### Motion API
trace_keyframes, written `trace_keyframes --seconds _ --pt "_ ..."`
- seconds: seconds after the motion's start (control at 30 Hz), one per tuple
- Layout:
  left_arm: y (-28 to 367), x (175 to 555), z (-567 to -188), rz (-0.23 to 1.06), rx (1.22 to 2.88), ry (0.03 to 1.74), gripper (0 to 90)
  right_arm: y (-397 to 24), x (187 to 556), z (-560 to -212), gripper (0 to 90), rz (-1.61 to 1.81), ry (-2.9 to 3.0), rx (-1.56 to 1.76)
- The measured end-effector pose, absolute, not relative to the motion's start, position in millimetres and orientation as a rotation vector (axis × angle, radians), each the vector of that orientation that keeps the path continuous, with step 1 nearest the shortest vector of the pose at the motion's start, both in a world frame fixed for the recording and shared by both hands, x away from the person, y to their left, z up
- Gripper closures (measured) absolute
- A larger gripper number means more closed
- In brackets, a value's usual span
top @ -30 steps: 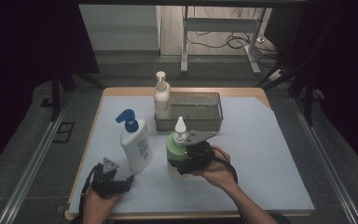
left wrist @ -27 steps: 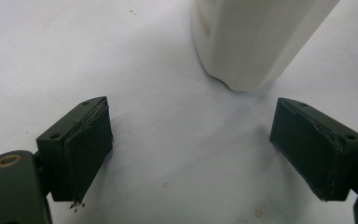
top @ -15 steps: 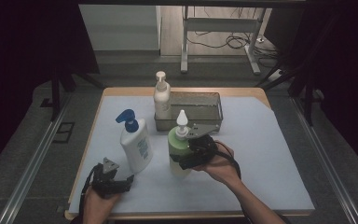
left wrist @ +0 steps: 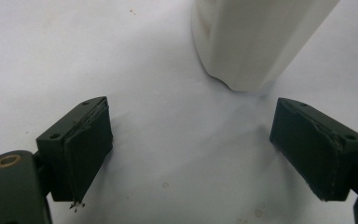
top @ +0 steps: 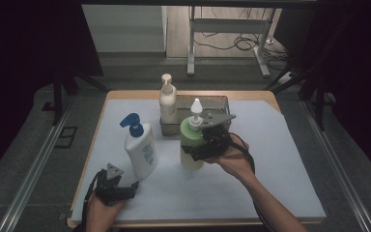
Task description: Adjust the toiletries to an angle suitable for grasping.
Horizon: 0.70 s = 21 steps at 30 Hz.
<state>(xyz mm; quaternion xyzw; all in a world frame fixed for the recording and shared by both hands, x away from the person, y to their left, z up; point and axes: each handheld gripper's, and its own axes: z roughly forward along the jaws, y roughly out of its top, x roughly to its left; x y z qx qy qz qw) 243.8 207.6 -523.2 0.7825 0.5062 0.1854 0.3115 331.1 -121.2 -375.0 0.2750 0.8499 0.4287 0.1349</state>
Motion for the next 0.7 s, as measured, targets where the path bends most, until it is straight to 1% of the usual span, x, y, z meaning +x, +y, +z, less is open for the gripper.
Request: trace_keyframes --seconds 0.7 --pt "208 244 -523 0.487 2.071 1.334 12.6 -128 372 -350 12.5 1.184 2.362 0.923"
